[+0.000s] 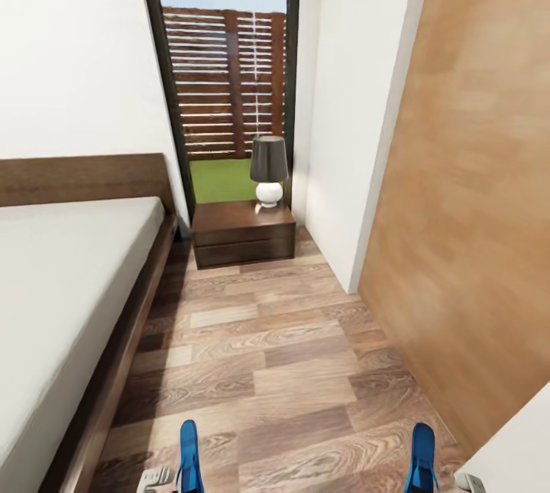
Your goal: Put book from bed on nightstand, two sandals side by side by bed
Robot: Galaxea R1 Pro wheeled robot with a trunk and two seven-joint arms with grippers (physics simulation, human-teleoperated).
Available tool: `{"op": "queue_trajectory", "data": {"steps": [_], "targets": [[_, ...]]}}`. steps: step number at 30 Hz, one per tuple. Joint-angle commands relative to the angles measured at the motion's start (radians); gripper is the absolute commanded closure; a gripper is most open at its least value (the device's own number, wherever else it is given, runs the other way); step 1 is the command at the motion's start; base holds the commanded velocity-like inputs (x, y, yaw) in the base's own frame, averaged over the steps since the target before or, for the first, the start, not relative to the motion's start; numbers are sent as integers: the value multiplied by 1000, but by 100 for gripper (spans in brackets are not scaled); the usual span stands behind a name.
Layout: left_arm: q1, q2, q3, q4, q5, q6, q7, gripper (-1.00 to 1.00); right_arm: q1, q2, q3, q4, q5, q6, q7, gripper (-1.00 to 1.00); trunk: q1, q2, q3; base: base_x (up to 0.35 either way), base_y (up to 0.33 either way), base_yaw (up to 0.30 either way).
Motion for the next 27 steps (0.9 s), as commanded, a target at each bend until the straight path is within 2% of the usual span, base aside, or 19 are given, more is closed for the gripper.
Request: {"op": "queue_trajectory", "data": {"steps": [1,27], "targets": [[-1,0,1,1,-2,-9,-1,100,-1,0,1,1,-6,0,5,100,0,0,-1,323,0,0],[-1,1,1,1,-2,-9,-1,100,-1,0,1,1,-5,0,5,100,0,0,-1,323,-19,0]]}}
